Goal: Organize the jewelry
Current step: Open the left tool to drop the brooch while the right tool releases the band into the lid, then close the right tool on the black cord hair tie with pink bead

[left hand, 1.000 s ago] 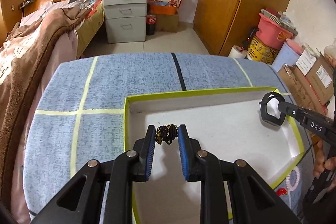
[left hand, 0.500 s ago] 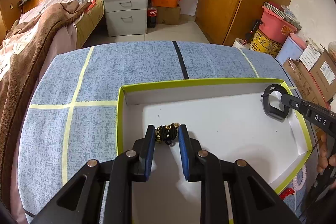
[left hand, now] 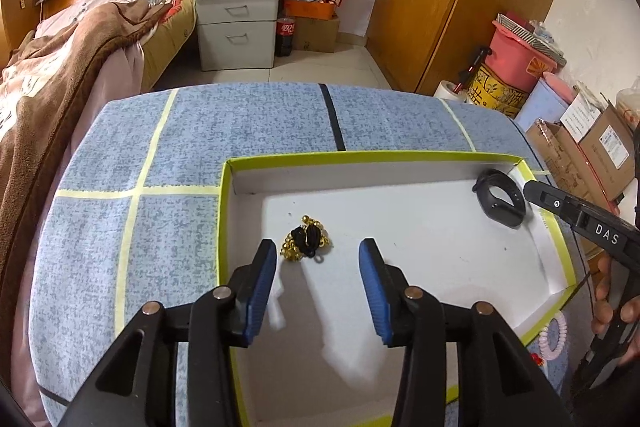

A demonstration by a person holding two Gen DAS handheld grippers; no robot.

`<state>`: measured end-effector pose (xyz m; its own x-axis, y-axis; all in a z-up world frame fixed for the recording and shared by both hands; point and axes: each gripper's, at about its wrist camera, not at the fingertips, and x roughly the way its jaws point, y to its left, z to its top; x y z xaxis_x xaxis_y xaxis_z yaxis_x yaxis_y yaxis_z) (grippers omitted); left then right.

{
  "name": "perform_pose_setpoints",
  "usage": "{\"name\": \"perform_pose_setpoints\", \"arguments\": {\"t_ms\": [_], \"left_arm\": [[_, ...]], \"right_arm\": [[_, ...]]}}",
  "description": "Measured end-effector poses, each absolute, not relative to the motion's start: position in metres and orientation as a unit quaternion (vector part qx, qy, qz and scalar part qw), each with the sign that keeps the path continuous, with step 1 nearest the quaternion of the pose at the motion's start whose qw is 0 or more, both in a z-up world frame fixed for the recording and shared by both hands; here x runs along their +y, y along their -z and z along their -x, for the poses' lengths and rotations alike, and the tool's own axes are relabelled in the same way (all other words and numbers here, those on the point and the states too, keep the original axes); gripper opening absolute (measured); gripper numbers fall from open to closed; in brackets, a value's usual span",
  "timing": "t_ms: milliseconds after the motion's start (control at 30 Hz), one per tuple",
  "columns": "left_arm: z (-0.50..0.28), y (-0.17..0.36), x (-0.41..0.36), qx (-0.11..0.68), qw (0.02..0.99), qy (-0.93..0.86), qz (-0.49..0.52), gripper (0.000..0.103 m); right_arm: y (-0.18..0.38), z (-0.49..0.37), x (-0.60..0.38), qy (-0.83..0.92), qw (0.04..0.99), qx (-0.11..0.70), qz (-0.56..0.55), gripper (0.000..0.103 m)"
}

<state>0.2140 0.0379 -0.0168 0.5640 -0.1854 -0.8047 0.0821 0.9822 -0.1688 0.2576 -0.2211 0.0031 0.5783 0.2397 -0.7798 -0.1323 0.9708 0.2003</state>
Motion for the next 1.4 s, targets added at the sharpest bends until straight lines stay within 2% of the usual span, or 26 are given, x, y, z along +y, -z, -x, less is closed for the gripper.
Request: {"name": "perform_pose_setpoints", "arguments": {"t_ms": [667, 1067, 1400], "left_arm": [[-0.116, -0.023, 0.055, 0.404, 0.908, 0.074, 0.082, 0.050], [-0.055, -0.015, 0.059, 0.395, 0.913, 0.063, 0.077, 0.051], [-0.027, 0.003, 0.064, 0.394, 0.915, 0.050, 0.068, 0.051]], "right_arm": [[-0.028, -0.163, -0.210, -0.157, 0.898, 0.404, -0.074, 0.026], [-0.015, -0.099, -0.174, -0.218, 0.887, 0.405, -0.037, 0.026], [0.006, -0.078, -0.136, -0.260, 0.871, 0.416, -0.013, 0.026]]}}
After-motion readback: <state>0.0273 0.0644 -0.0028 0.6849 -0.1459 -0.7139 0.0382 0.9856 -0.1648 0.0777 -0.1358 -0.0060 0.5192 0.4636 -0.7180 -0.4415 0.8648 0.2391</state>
